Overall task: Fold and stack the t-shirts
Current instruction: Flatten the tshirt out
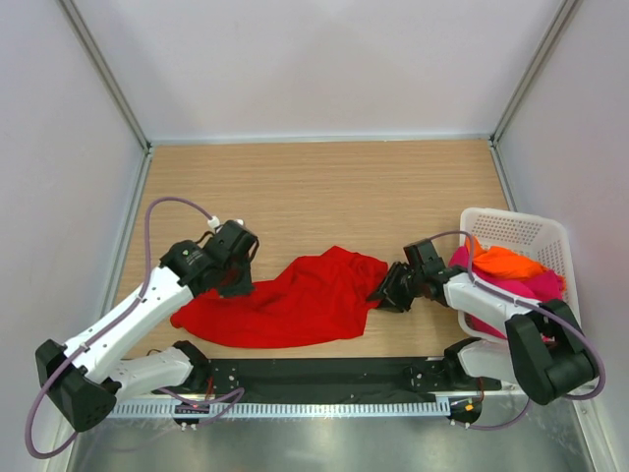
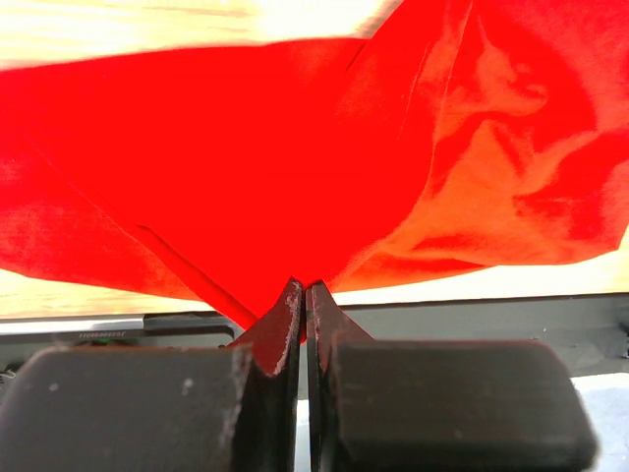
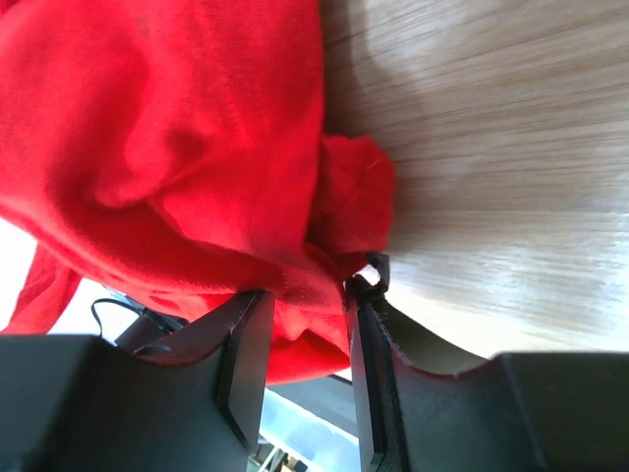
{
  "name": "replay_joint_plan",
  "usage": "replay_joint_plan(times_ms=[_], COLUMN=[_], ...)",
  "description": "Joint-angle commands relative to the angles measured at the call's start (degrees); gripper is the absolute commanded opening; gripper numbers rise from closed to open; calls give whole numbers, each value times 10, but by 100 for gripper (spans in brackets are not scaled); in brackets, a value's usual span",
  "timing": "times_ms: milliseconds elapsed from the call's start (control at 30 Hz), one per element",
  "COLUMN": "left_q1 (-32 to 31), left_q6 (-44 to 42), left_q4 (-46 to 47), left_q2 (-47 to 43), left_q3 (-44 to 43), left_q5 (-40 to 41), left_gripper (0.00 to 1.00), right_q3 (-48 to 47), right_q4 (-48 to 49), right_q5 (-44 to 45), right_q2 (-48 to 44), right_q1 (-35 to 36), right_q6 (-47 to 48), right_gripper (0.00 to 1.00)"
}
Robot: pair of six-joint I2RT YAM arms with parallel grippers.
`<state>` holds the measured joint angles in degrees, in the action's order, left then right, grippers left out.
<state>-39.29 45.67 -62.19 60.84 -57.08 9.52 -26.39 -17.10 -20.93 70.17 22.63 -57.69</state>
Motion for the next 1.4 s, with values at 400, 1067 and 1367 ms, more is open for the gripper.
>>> replay_joint_plan(times_ms=[400,1067,1367], left_q1=[2,10,86], left_q6=[-19,12,-81], left_q4=[-17,-98,21], left_q2=[-10,-14,-15], left_q3=[-41,-273,-356], left_q5=[31,348,454], left_gripper=[0,0,0], right_q3=[-82,-463,-644], right_q4=[-165,-394,-239], right_q5=[56,488,578], right_q2=[-33,81,85], right_q1=[0,-22,-118], right_q6=[42,238,396], right_gripper=[25,1,1])
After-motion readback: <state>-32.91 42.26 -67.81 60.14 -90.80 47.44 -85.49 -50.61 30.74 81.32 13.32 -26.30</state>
